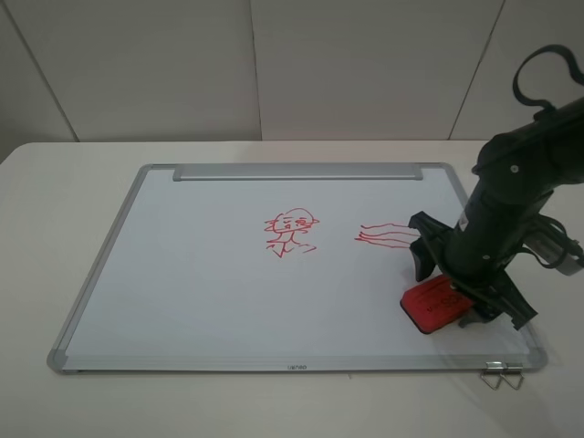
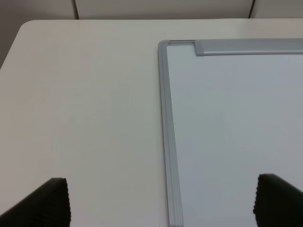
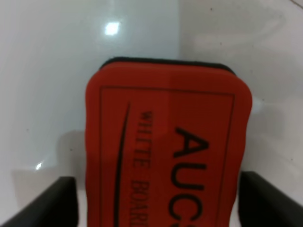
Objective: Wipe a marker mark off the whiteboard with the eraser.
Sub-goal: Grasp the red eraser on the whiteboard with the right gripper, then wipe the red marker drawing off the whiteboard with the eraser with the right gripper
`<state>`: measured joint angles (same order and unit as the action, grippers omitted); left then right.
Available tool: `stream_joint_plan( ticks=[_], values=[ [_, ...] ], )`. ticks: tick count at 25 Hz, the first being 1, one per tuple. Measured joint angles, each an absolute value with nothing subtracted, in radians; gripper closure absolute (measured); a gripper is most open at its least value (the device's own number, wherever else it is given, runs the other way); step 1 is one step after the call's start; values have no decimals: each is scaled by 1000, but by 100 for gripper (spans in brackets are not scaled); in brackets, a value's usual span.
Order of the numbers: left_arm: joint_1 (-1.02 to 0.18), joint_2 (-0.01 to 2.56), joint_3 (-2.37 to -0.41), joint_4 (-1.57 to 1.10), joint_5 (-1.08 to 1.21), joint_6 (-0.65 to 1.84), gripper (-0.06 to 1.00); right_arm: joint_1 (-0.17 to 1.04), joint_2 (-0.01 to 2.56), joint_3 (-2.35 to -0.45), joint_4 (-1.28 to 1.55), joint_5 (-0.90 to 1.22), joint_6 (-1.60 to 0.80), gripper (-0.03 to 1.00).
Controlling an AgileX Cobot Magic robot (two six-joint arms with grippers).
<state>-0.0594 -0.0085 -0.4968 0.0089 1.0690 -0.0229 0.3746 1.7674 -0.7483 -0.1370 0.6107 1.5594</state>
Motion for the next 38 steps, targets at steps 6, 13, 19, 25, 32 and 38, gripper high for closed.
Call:
stream_joint_plan(
  ticks=[6,13,19,25,32,38],
  values=[
    [-59,-8,-497,9,1069,-23,17,375,1767,-748,-137,612,1559,47],
    [-59,-8,-497,9,1069,-23,17,375,1767,-748,-141,612,1554,47],
    [-59,-8,-497,9,1069,-23,17,375,1715,-779,-141,663,1452,47],
    [-59,-8,-497,9,1069,-23,17,375,1630,-931,-146,774,1012,47],
    [-59,-8,-497,9,1069,-23,17,417,1634,-1109,-99,925,492,47],
    [-59,-8,-497,9,1069,-23,17,537,1728,-1231,-81,1040,266,47]
  ],
)
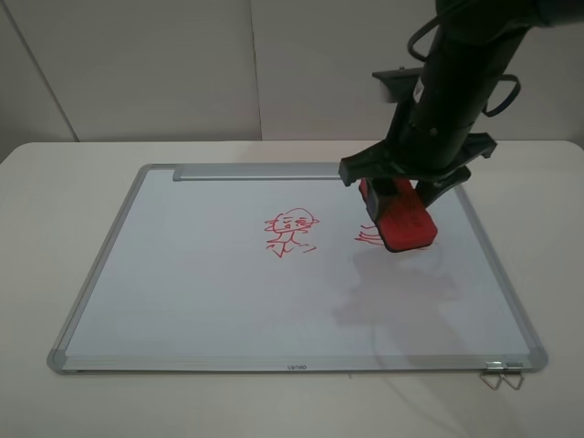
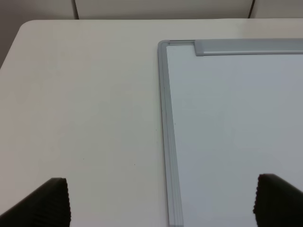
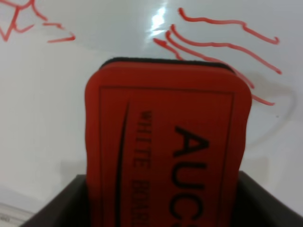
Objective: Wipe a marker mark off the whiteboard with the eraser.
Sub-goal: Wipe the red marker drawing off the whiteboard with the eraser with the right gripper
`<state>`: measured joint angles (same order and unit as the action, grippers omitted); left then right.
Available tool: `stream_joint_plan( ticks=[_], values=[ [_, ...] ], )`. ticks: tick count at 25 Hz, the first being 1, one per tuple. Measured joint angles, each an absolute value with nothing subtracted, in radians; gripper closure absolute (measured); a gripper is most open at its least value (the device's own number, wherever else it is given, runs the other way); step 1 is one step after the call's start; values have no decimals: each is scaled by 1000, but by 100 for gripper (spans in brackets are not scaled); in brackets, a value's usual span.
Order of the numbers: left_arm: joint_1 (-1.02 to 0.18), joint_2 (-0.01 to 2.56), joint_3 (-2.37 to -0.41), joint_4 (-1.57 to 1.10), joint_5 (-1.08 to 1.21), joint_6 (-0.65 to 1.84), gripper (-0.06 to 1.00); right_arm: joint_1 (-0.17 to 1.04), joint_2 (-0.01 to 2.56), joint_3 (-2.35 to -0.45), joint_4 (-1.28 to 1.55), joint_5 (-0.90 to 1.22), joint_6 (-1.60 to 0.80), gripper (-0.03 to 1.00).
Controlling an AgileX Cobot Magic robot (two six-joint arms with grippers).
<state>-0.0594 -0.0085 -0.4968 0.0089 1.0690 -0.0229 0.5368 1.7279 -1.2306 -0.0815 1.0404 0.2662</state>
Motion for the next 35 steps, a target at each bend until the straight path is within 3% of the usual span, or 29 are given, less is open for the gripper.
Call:
stream_joint_plan(
  ticks=[6,13,23,35],
  values=[
    [-59,-8,-497,9,1069,-23,17,700,1851,-1340,-81,1073,170,47],
    [-59,-8,-497,9,1069,-23,17,826,2033,-1572,-82,1089,225,47],
    [-59,-8,-497,9,1069,-23,17,841,2276,-1861,-86,1119,239,47],
    [-59,-8,-497,9,1069,-23,17,840,2392,-1905,-126,1068,246,47]
  ],
)
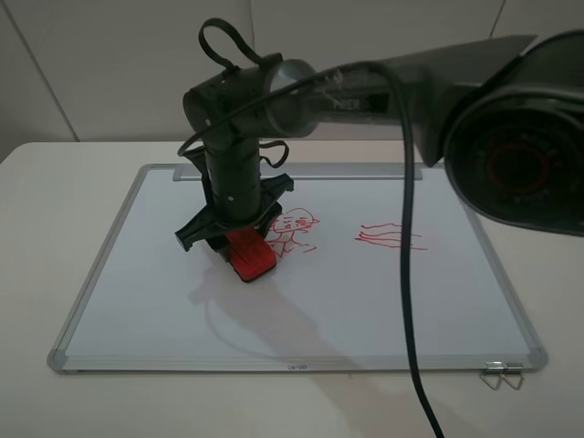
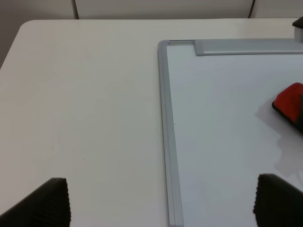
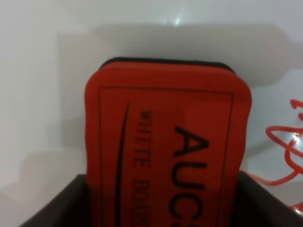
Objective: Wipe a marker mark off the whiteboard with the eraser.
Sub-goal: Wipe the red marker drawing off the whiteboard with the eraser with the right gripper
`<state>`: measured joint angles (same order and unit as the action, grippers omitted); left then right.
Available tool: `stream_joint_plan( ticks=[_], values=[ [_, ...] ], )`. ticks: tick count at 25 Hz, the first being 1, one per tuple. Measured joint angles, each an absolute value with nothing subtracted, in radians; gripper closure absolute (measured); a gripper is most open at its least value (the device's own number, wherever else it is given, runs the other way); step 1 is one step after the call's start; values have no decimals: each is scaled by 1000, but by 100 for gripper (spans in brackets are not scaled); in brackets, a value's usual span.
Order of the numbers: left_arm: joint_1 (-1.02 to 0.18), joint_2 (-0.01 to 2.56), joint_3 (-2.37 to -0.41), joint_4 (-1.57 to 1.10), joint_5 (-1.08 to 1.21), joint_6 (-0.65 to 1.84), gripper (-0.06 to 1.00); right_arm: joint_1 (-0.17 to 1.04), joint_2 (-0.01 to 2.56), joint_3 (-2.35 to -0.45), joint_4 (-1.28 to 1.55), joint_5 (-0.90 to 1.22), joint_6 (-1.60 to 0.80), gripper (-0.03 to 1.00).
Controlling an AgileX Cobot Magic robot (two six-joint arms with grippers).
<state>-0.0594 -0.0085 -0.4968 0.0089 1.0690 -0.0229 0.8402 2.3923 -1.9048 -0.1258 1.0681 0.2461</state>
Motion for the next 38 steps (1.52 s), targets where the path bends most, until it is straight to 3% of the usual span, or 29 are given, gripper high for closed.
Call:
stream_joint_plan(
  ticks=[12,25,38],
  values=[
    [-59,-8,-497,9,1069,-23,17,821,2423,-1913,-139,1067,247,47],
    [-59,-8,-497,9,1069,-23,17,631,2448,-1926,-146,1043,247,47],
    [-59,-8,-497,9,1069,-23,17,514,2457,-1936,-140,1043,247,47]
  ],
)
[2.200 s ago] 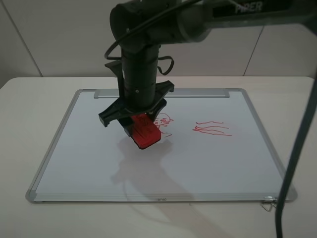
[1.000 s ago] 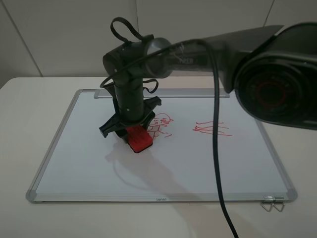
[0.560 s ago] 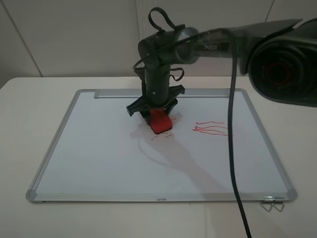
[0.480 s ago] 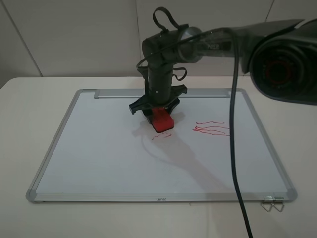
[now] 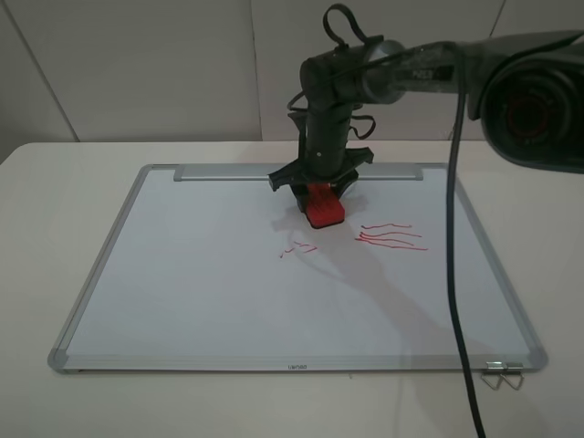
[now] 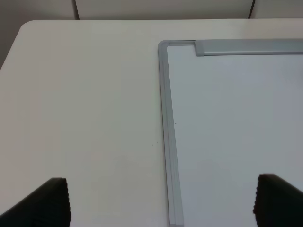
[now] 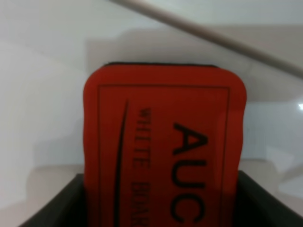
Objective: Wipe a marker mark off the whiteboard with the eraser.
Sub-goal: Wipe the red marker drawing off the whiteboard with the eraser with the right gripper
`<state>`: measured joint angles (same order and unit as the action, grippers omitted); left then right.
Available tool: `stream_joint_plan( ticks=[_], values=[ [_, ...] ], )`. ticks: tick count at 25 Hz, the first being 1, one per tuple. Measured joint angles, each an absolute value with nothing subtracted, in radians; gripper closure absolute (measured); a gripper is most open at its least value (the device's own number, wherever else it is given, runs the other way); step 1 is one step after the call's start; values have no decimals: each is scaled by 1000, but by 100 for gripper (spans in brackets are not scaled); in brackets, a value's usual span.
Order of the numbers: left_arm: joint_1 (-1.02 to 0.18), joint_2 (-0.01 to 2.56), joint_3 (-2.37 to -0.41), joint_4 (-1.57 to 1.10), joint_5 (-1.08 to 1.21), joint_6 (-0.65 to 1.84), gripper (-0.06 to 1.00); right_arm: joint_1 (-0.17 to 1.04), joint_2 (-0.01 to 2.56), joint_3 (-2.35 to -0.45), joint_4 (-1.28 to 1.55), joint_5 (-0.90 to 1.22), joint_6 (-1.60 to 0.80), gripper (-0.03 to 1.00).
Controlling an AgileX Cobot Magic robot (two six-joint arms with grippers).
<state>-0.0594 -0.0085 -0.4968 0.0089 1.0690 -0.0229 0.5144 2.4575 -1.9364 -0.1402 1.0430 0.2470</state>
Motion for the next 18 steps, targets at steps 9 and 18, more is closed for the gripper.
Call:
stream_joint_plan(
  ticks=[9,18],
  values=[
    [-59,-8,-497,9,1069,-23,17,542,2458,-1940,-175,1075,254,47],
    [-59,-8,-497,9,1069,-22,17,639,2449,-1936,-175,1193,254,47]
  ],
)
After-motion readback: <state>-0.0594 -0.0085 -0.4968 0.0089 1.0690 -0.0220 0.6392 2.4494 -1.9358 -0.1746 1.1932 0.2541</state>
